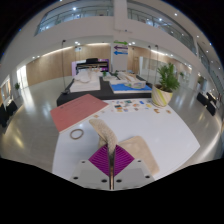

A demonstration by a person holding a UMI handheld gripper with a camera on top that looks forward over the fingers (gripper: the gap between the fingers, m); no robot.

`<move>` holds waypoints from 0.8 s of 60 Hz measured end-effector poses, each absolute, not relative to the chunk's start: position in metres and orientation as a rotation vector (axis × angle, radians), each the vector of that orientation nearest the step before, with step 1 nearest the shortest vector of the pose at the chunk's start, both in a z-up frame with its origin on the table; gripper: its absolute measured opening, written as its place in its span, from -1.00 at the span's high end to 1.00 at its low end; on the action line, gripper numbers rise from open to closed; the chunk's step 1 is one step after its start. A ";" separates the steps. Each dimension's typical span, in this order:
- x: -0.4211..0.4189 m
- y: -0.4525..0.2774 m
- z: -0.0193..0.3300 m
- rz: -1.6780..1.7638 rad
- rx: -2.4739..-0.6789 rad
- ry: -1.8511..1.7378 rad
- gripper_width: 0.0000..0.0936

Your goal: Fold towel

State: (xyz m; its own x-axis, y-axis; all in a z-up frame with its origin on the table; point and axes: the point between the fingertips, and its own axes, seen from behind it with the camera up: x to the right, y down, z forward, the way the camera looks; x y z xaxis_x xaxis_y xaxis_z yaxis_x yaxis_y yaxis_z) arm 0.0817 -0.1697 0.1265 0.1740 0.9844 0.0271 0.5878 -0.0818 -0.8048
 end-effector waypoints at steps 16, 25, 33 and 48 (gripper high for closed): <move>0.074 -0.058 0.059 0.635 -1.756 -1.567 0.51; 0.097 -0.025 0.074 0.626 -1.730 -1.557 -0.86; 0.161 -0.018 0.139 0.659 -1.737 -1.534 -0.82; 0.322 -0.015 0.236 0.595 -1.799 -1.524 -0.83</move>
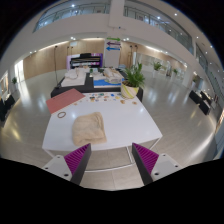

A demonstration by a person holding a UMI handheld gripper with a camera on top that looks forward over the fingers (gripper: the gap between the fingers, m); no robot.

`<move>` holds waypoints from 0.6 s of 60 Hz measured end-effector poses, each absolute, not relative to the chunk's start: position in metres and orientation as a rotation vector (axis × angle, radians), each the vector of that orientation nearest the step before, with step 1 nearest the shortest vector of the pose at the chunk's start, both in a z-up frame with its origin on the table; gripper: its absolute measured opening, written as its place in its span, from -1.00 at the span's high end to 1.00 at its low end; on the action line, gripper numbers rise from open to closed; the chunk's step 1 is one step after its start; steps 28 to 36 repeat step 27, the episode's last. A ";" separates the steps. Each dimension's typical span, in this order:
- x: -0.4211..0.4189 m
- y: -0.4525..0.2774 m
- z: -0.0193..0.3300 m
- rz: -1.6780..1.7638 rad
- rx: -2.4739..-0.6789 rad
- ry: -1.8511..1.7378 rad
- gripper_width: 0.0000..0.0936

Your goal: Fold towel

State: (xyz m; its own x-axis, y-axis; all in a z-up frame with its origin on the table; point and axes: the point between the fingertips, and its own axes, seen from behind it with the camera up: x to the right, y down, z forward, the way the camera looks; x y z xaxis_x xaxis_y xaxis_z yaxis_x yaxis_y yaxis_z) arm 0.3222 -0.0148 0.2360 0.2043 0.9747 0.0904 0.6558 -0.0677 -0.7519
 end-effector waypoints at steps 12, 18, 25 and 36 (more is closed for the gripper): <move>0.377 -0.012 0.252 0.622 -1.804 -1.534 -0.82; 0.380 -0.009 0.247 0.617 -1.803 -1.541 -0.83; 0.385 -0.013 0.238 0.624 -1.815 -1.575 -0.82; 0.385 -0.013 0.238 0.625 -1.818 -1.575 -0.82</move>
